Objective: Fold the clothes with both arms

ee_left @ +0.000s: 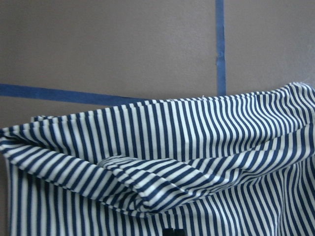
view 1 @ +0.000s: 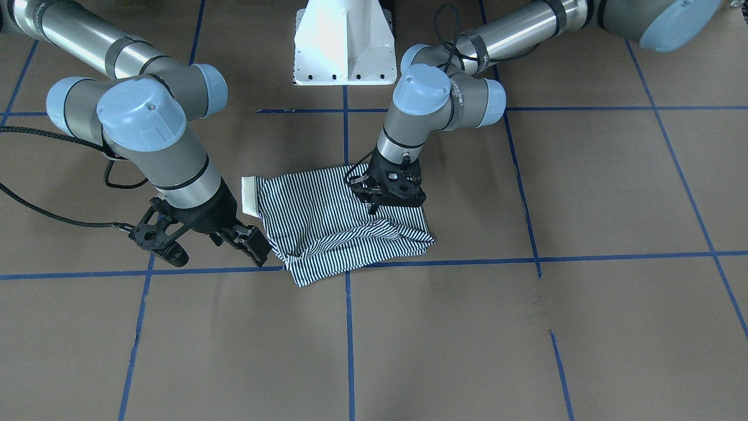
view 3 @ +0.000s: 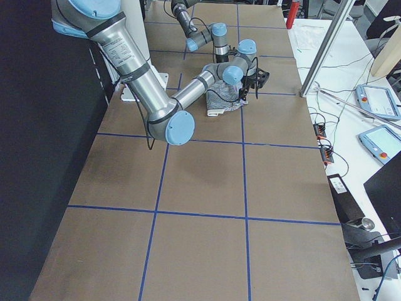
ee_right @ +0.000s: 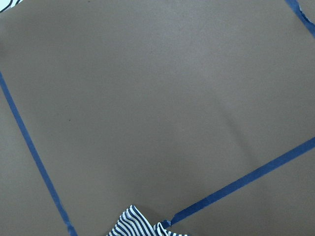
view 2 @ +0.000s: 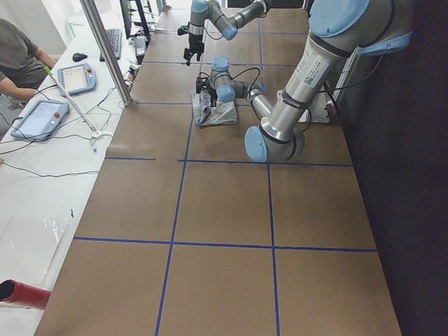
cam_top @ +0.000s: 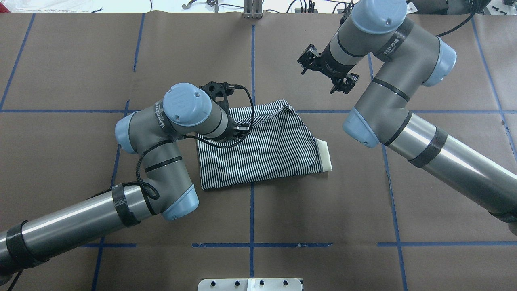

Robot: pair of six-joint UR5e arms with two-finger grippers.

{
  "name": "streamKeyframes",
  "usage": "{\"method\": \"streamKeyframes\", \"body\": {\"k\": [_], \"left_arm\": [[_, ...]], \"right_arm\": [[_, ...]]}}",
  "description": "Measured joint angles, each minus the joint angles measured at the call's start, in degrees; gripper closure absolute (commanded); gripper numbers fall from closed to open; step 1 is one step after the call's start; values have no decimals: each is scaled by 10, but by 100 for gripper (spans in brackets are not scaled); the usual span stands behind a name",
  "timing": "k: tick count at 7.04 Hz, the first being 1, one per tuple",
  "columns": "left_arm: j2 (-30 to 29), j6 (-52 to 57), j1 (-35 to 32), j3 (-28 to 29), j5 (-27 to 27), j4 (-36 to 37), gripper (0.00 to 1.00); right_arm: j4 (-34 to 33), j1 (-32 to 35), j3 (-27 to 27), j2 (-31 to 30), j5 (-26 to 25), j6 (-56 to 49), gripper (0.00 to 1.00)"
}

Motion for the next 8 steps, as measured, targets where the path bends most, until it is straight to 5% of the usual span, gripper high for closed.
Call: {"method": "streamKeyframes", "body": {"k": [3, 6, 8], "left_arm": [[-21, 52, -29, 47, -1, -9, 100], [-58, 80, -88, 160, -6, -109, 100], [-71, 88, -132, 166, -53, -123, 100]], "right_arm": [[1, -2, 1, -2, 0, 0, 0], [2, -20, 0, 0, -12, 6, 0], [2, -45, 0, 7, -28, 9, 1]]}}
